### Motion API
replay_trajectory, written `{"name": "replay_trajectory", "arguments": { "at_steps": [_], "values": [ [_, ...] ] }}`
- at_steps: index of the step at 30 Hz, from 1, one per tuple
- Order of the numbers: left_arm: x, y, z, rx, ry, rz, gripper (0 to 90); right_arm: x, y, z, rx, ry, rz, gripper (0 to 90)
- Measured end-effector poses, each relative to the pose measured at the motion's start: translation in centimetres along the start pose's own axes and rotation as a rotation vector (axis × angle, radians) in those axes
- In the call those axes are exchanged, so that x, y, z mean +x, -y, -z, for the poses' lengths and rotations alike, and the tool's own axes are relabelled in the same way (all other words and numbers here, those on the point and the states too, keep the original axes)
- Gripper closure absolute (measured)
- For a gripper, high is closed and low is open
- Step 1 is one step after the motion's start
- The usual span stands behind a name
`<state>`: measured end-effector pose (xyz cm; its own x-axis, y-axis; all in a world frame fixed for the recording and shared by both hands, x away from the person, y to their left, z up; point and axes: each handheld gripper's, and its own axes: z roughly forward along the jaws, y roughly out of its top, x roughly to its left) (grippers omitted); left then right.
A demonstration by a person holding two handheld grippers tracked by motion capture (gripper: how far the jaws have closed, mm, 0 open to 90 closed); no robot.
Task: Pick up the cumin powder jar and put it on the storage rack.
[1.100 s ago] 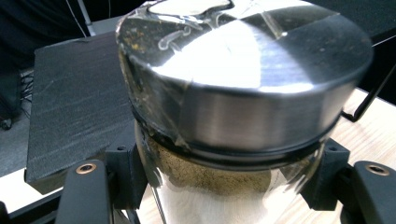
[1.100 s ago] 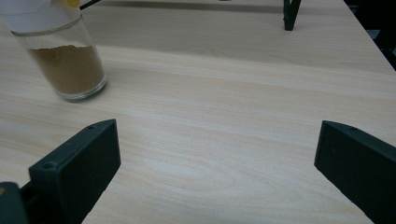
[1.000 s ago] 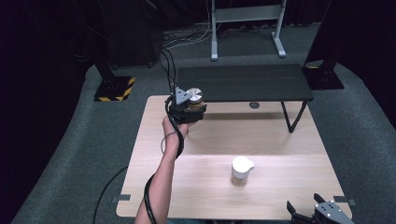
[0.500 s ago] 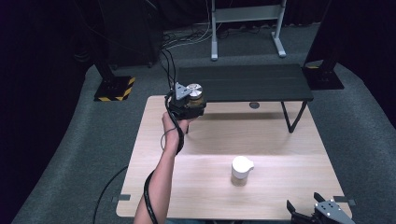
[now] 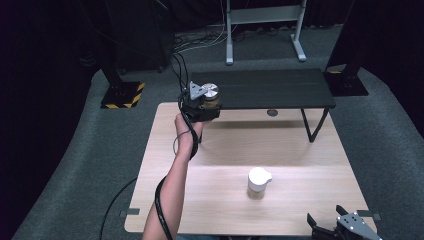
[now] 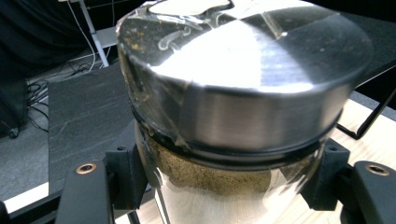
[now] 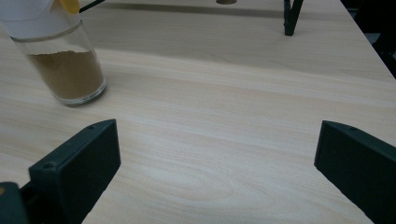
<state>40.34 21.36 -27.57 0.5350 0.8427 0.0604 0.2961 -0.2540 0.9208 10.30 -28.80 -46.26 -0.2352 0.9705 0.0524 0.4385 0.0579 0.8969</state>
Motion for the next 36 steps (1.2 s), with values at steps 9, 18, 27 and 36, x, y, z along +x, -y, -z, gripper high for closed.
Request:
{"name": "replay_trajectory", "arguments": {
  "at_steps": [9, 18, 27, 36],
  "values": [
    [0.4, -0.6, -0.6, 0.003, -0.009, 0.015, 30.9, 0.0, 0.0, -0.1, 0.002, -0.002, 0.002, 0.0],
    [0.8, -1.1, -1.3, 0.013, -0.027, 0.043, 30.9, -0.2, 0.1, -0.1, 0.002, -0.001, 0.001, 0.0],
    [1.0, -1.6, -2.0, 0.016, -0.044, 0.044, 30.9, -0.2, 0.1, 0.0, 0.004, 0.002, -0.001, 0.0],
    [1.4, -2.4, -2.6, 0.029, -0.058, 0.046, 30.9, -0.3, 0.1, 0.0, 0.007, 0.003, -0.001, 0.0]
  ]
}}
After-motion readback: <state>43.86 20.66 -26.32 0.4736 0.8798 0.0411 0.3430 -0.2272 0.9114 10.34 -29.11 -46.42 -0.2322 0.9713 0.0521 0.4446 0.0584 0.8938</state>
